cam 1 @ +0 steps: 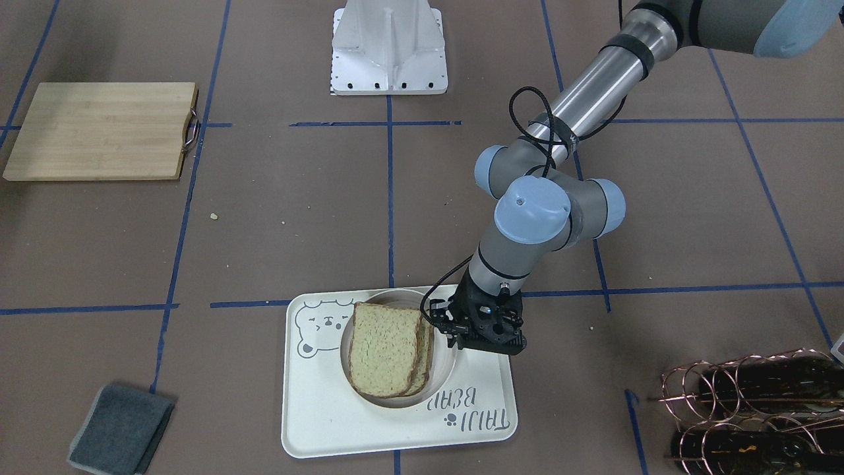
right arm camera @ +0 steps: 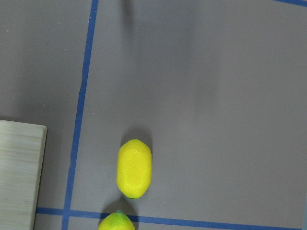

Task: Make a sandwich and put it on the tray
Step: 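Release the plate and withdraw the left arm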

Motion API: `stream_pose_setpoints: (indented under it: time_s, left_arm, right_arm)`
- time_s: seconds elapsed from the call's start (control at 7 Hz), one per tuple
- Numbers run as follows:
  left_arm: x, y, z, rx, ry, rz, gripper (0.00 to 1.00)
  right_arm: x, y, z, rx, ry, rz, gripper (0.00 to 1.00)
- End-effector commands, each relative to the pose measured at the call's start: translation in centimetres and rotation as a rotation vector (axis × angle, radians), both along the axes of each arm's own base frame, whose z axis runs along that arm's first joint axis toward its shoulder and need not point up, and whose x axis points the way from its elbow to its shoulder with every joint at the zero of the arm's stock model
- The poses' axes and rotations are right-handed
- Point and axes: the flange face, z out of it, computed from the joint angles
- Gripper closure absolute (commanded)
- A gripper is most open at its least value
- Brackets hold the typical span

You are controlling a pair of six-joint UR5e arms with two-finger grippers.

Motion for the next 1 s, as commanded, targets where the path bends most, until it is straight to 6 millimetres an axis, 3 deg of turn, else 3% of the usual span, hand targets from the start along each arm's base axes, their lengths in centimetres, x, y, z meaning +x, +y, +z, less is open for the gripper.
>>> stream_pose_setpoints:
  time_s: [0.0, 0.14, 0.43, 0.57, 0.71, 0.86]
  left_arm:
    - [-5.1, 0.7, 0.4, 0.086, -0.006, 0.015, 0.00]
    - [-8.6, 3.0, 0.5, 0.093, -0.032, 0.064, 0.00]
    - [-19.1, 12.4, 0.0, 0.146, -0.115, 0.128, 0.00]
    - [-25.1, 16.2, 2.2, 0.200, -0.183, 0.162, 0.00]
    - [-31.5, 18.7, 6.1, 0.181, -0.209, 0.160, 0.00]
    - [-38.9, 18.1, 10.6, 0.097, -0.190, 0.151, 0.00]
  right_arm:
    - [0.0, 0.0, 0.0, 0.001, -0.002, 0.000, 0.00]
    - [0.0, 0.0, 0.0, 0.001, -0.002, 0.000, 0.00]
    - [-0.1, 0.2, 0.2, -0.008, -0.005, 0.000, 0.00]
    - [-0.1, 0.4, 0.5, -0.014, -0.007, 0.000, 0.00]
    - [-0.1, 0.4, 0.5, -0.014, -0.007, 0.000, 0.00]
    - [-0.1, 0.4, 0.6, -0.015, -0.007, 0.000, 0.00]
